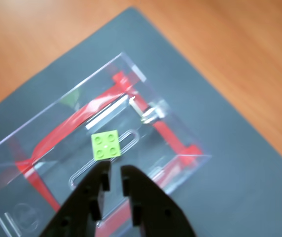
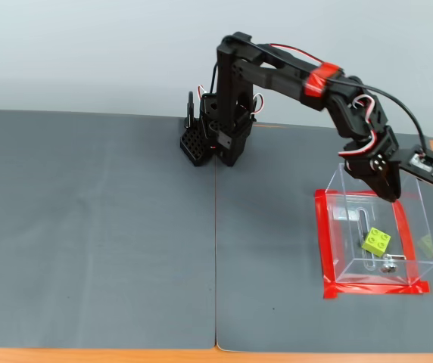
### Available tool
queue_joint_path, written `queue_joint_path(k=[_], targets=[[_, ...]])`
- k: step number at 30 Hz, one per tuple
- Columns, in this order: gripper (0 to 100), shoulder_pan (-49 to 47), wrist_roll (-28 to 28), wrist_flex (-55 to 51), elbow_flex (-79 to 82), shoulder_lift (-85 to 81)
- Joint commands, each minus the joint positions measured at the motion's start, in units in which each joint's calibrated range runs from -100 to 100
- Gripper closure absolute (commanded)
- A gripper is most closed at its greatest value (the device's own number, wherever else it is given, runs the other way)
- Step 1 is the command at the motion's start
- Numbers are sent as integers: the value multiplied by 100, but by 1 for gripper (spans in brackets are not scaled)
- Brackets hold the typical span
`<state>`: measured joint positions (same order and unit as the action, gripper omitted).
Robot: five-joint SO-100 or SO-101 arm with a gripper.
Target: Pick the green lego block and place it into the transparent box
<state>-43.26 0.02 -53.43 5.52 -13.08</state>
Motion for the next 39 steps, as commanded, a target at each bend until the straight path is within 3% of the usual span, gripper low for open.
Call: queue_joint_path(k=[1, 9, 19, 39], targets=[[98, 361, -5, -65, -14, -620], [98, 1077, -15, -864, -14, -1392], [98, 2077, 0, -1072, 366, -2460], [98, 3912, 0, -1055, 4590, -6759]])
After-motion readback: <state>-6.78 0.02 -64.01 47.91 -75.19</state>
